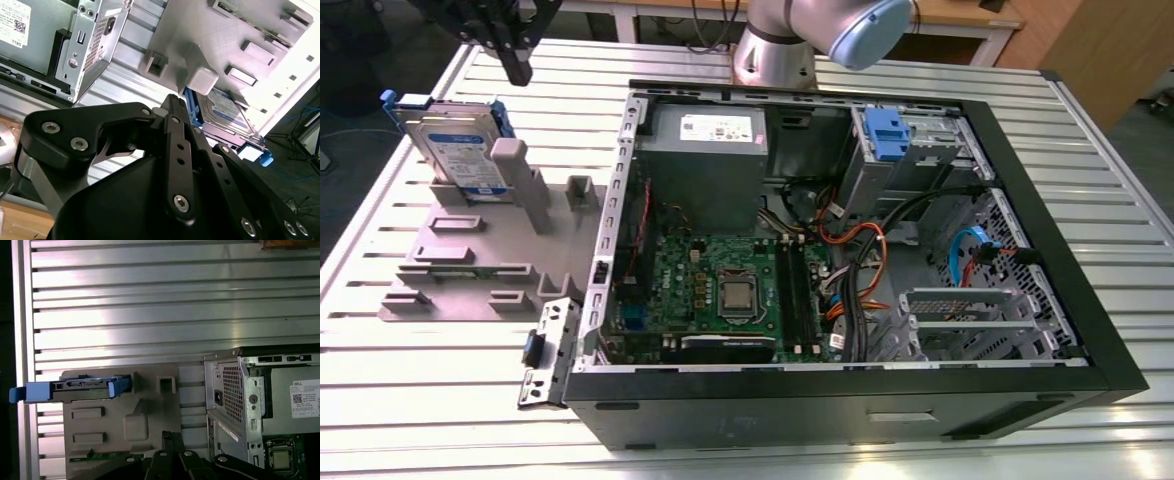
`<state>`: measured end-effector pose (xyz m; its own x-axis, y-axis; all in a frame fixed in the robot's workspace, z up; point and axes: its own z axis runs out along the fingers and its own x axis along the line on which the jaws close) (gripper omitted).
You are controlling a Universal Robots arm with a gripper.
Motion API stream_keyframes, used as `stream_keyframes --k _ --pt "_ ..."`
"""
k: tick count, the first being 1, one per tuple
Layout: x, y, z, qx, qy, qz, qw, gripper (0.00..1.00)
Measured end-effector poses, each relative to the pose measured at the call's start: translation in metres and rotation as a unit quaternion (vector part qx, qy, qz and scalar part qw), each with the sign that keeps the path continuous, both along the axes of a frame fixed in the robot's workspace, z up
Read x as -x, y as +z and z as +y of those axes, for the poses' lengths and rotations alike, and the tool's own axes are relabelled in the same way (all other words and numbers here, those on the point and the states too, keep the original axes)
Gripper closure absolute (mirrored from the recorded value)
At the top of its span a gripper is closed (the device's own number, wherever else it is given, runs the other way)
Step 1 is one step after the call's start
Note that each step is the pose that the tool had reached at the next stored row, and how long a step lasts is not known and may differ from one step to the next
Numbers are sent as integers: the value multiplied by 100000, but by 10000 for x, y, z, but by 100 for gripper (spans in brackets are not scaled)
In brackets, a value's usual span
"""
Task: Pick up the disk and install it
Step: 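Reach for the disk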
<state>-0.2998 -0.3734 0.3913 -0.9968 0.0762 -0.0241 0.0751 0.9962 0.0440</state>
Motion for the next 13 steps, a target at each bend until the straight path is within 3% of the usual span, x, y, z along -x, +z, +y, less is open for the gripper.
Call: stream_keyframes --k 13 --pt "57 -3 13 -1 -2 -1 100000 89"
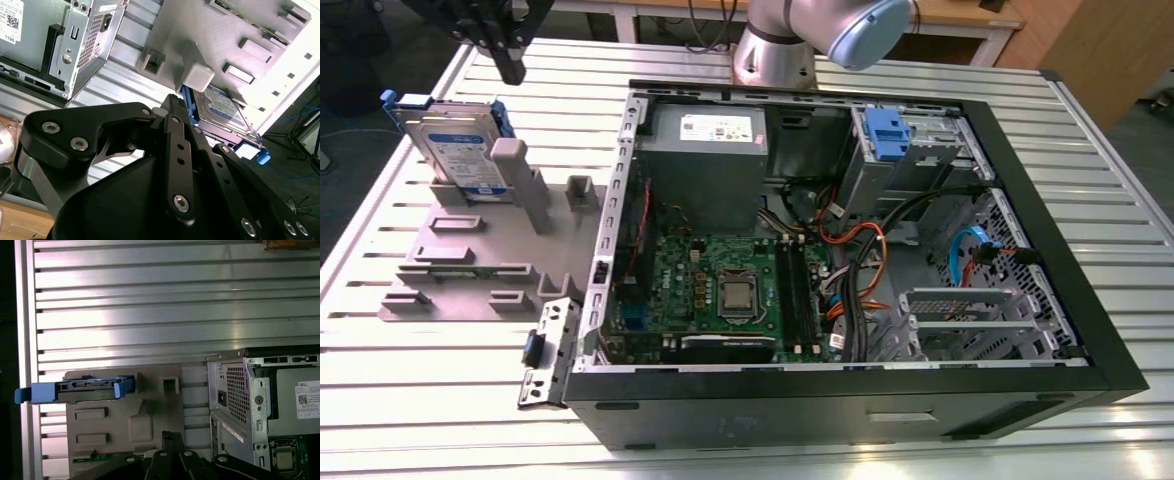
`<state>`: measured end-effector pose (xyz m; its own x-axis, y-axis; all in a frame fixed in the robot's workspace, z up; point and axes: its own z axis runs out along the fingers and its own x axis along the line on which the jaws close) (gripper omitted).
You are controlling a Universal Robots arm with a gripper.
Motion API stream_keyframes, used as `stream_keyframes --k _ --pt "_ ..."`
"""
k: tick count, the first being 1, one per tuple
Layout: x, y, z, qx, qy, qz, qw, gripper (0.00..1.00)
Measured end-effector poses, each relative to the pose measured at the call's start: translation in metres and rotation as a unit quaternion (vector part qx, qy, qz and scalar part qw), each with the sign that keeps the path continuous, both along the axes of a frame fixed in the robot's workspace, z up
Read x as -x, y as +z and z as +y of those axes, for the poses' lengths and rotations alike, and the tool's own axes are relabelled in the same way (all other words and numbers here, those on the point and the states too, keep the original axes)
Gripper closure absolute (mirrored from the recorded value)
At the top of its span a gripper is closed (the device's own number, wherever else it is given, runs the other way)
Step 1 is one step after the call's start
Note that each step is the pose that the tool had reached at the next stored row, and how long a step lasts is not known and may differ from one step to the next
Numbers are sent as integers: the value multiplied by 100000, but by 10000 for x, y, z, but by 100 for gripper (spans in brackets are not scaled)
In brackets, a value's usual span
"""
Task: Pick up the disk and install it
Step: 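Reach for the disk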
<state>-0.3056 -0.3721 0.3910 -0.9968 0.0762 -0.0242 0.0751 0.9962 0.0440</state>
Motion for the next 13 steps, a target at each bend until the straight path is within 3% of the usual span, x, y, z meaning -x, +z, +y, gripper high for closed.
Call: stream_keyframes --k 13 --pt "96 -1 10 0 3 0 100000 89"
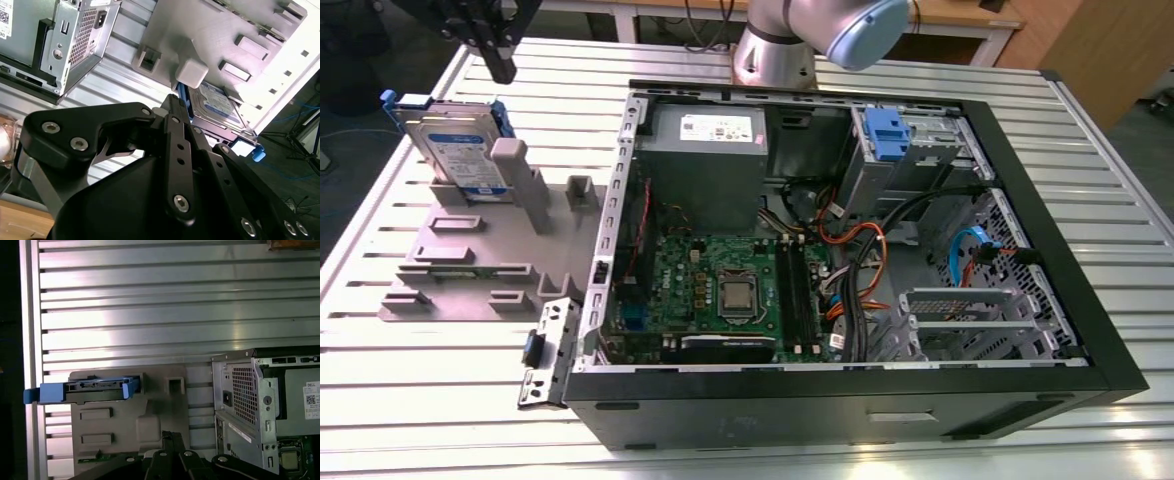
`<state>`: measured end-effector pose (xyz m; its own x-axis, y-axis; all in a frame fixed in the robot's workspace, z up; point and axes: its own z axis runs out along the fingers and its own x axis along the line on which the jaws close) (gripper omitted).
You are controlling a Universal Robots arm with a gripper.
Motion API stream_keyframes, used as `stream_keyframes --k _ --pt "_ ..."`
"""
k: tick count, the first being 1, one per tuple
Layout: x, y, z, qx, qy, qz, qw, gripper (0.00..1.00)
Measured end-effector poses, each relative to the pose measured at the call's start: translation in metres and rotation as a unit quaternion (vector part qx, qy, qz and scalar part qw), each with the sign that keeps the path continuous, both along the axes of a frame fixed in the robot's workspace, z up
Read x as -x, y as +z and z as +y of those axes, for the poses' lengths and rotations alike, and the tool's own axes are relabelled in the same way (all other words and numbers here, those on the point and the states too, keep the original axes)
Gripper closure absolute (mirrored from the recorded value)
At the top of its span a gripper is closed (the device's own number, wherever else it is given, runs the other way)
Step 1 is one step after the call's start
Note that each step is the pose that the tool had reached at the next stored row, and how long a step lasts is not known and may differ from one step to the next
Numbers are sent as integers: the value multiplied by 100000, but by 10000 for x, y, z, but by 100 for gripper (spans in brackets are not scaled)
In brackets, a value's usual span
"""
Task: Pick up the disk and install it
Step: 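Reach for the disk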
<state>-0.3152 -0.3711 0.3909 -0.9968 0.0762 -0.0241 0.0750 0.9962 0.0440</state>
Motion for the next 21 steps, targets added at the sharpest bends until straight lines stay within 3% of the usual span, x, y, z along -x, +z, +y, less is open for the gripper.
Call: stream_keyframes --k 5,14,21 --pt "58 -1 8 -2 -5 -2 100000 89" --pt "82 -2 10 3 -9 3 100000 89" --pt "259 -16 48 2 3 69 100000 89"
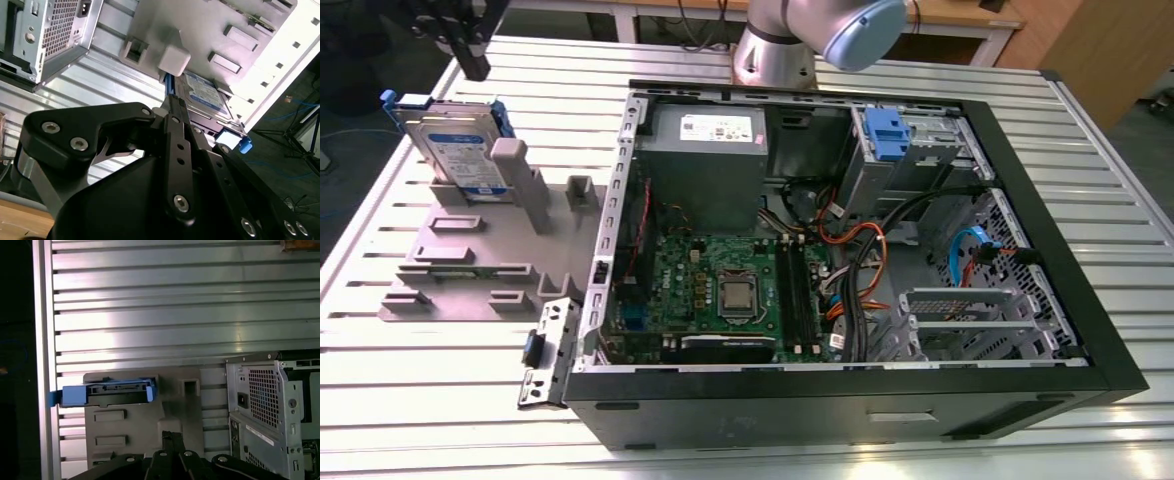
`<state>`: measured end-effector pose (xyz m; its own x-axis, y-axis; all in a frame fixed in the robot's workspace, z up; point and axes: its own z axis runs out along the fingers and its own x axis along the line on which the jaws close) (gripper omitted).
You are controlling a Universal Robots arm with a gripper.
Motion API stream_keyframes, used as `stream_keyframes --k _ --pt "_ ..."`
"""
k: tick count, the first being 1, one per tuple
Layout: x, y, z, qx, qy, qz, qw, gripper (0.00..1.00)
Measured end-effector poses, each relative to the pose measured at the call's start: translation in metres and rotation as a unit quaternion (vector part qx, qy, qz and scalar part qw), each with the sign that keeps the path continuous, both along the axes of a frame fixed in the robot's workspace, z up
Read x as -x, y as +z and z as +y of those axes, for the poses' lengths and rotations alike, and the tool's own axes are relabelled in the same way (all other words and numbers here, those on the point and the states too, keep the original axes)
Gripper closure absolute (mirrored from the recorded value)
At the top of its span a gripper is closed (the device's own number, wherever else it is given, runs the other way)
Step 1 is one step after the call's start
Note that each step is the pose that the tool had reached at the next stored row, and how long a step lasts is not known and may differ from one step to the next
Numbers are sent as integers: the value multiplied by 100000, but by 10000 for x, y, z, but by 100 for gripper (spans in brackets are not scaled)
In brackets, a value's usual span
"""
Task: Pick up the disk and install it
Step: 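Reach for the disk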
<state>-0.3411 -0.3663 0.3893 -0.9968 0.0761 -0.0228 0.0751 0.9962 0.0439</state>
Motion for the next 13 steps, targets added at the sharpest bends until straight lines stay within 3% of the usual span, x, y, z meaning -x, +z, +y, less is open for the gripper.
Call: stream_keyframes --k 8,13 --pt "170 -38 69 1 -21 620 99998 89" --pt "183 -41 72 -1 -20 670 99998 89"
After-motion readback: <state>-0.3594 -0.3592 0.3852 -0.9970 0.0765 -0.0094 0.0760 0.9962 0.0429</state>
